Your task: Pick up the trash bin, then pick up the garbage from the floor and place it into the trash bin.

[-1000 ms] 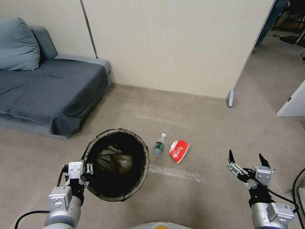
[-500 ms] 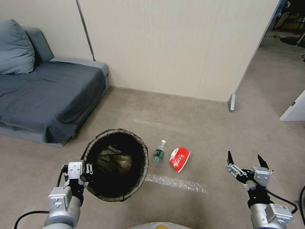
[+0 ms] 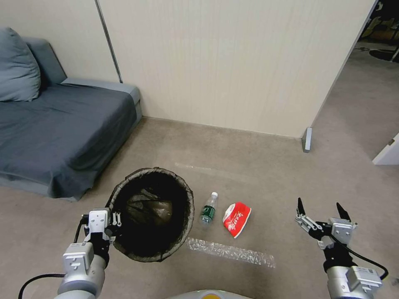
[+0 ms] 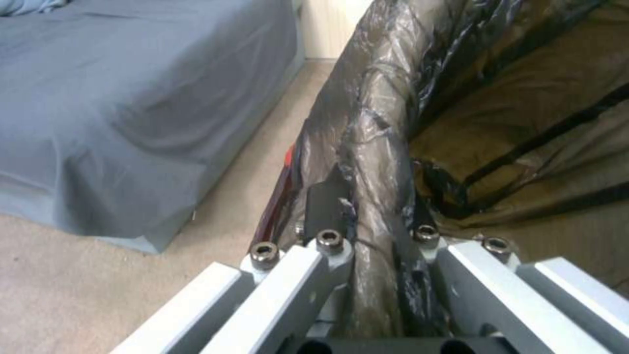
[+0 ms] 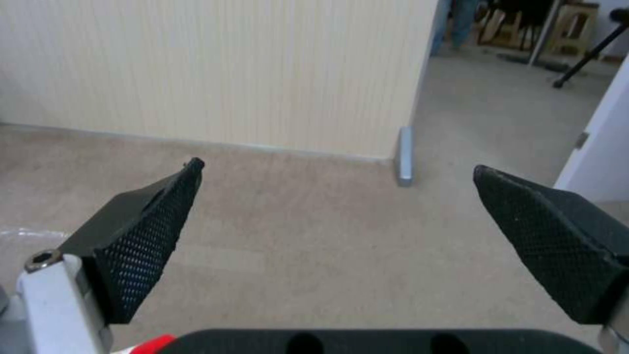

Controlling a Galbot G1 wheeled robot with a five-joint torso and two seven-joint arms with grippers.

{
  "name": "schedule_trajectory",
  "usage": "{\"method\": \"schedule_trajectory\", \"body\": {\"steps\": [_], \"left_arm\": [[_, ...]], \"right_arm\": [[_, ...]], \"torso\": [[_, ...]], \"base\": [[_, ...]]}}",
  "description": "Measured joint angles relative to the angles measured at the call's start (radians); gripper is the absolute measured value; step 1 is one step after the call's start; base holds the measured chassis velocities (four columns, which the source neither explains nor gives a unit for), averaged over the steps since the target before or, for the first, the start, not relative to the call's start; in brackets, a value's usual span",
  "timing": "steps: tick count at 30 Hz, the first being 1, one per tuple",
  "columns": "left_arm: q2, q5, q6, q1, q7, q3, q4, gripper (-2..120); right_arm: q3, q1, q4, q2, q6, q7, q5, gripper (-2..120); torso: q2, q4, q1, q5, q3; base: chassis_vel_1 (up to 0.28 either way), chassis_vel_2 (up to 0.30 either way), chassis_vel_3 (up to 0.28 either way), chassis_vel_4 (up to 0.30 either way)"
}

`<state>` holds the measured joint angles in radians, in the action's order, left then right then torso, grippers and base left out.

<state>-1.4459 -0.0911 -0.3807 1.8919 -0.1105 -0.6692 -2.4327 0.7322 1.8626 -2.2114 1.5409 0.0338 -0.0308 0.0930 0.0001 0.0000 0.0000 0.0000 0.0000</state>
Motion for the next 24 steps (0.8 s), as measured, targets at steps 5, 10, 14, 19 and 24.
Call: {"method": "schedule_trajectory", "body": {"steps": [5, 10, 14, 19, 24], "left_arm": [[0.005, 0.0, -0.024, -0.018, 0.002, -0.001, -0.007, 1], [0.007, 0.0, -0.049, -0.037, 0.002, -0.001, -0.011, 1], [0.009, 0.0, -0.068, -0.05, -0.001, -0.001, -0.018, 1], [0.012, 0.0, -0.085, -0.057, -0.008, -0.001, -0.026, 1], [0.015, -0.004, -0.096, -0.062, -0.012, -0.002, -0.034, 1]], "right_arm": [[-0.014, -0.063, 0.016, -0.008, -0.131, 0.022, 0.046, 100], [-0.029, -0.128, 0.032, -0.025, -0.226, 0.028, 0.086, 100], [-0.059, -0.205, 0.052, -0.076, -0.32, 0.009, 0.157, 100], [-0.123, -0.296, 0.086, -0.134, -0.431, -0.041, 0.312, 100], [-0.172, -0.367, 0.132, -0.166, -0.51, -0.099, 0.429, 100]], "torso": [[0.0, 0.0, 0.0, 0.0, 0.0], [0.0, 0.0, 0.0, 0.0001, 0.0], [0.0, 0.0001, 0.0, 0.0002, 0.0], [0.0, 0.0001, 0.0, 0.0, 0.0], [0.0, 0.0, 0.0, 0.0001, 0.0]], "base": [[0.0, 0.0, 0.0, 0.0], [0.0, 0.0, 0.0, 0.0], [0.0, 0.0, 0.0, 0.0], [0.0, 0.0, 0.0, 0.0], [0.0, 0.0, 0.0, 0.0]]}}
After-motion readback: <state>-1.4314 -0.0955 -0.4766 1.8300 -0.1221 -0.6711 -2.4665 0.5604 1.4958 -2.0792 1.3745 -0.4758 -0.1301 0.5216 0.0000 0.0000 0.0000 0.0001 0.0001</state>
